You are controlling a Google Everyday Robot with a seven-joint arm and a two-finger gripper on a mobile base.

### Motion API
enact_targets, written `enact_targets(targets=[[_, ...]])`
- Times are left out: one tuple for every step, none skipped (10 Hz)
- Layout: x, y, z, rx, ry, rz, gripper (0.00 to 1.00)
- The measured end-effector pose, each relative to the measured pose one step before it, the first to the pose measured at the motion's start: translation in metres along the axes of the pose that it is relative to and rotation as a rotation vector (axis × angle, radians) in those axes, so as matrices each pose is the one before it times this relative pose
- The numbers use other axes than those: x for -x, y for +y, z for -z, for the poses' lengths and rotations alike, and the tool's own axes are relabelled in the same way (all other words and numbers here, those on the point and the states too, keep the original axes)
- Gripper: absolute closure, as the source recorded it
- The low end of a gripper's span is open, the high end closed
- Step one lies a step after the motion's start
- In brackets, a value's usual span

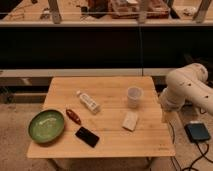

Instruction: Pick up the ceramic cup

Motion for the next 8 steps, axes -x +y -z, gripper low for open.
enact_targets(targets=[[-0.00003, 0.00001, 0.00001, -0.00001, 0.00003, 0.00002, 0.35], [0.00004, 0.00001, -0.00002, 0.00006, -0.00004, 0.00004, 0.35], [-0.00002, 0.0, 0.0, -0.00001, 0.00002, -0.00009, 0.35], [0.00002, -0.00007, 0.00002, -0.00008, -0.00004, 0.00008, 0.35], [0.00044, -0.0025, 0.00156, -0.00614, -0.00249, 0.00836, 0.35], [0.00317, -0.00488, 0.0032, -0.01049, -0.00363, 0.01947, 0.35], [0.01101, -0.01838, 0.00745, -0.02135, -0.01061, 0.04715, 0.35], [0.00639, -0.01648, 0.00363, -0.01518, -0.00277, 0.03464, 0.35]])
